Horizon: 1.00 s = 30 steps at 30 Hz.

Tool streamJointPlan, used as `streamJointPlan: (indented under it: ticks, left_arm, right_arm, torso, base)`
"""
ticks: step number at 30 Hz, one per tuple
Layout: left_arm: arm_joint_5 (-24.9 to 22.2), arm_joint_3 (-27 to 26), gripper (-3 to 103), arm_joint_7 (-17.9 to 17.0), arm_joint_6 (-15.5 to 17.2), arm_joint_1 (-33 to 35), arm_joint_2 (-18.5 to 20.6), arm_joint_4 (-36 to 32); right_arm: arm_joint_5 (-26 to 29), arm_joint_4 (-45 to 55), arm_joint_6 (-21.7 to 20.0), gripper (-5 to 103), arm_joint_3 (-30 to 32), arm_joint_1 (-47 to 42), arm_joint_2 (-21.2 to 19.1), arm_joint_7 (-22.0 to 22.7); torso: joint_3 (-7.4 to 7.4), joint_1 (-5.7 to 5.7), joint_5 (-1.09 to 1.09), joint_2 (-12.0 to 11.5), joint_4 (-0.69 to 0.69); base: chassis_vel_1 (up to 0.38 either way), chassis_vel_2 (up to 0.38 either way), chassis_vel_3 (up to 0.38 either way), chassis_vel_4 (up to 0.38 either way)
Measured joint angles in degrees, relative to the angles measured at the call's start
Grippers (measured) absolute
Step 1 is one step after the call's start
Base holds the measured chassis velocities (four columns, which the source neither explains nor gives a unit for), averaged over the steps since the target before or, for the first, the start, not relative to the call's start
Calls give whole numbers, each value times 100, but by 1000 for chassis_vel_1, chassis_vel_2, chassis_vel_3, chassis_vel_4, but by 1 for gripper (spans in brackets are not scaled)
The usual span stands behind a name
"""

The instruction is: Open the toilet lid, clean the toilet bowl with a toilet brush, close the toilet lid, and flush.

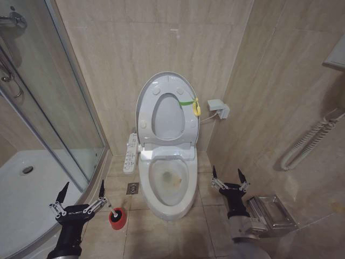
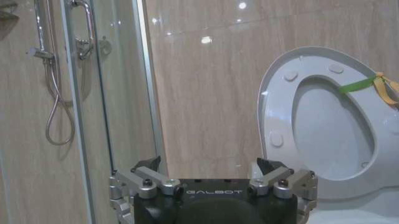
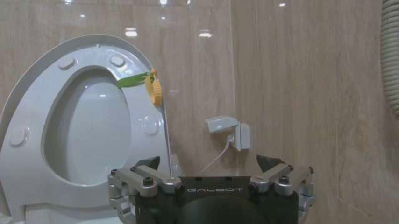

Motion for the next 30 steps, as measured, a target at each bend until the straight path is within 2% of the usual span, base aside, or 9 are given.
streamJointPlan:
  ticks: [30]
  left_arm:
    - [0,0,100,0,0,0,0,0]
  right_arm:
    - [61,126,-167,100,-43,-26,-83,-46]
  torso:
    - [0,0,1,0,0]
  base:
    - [0,0,0,0]
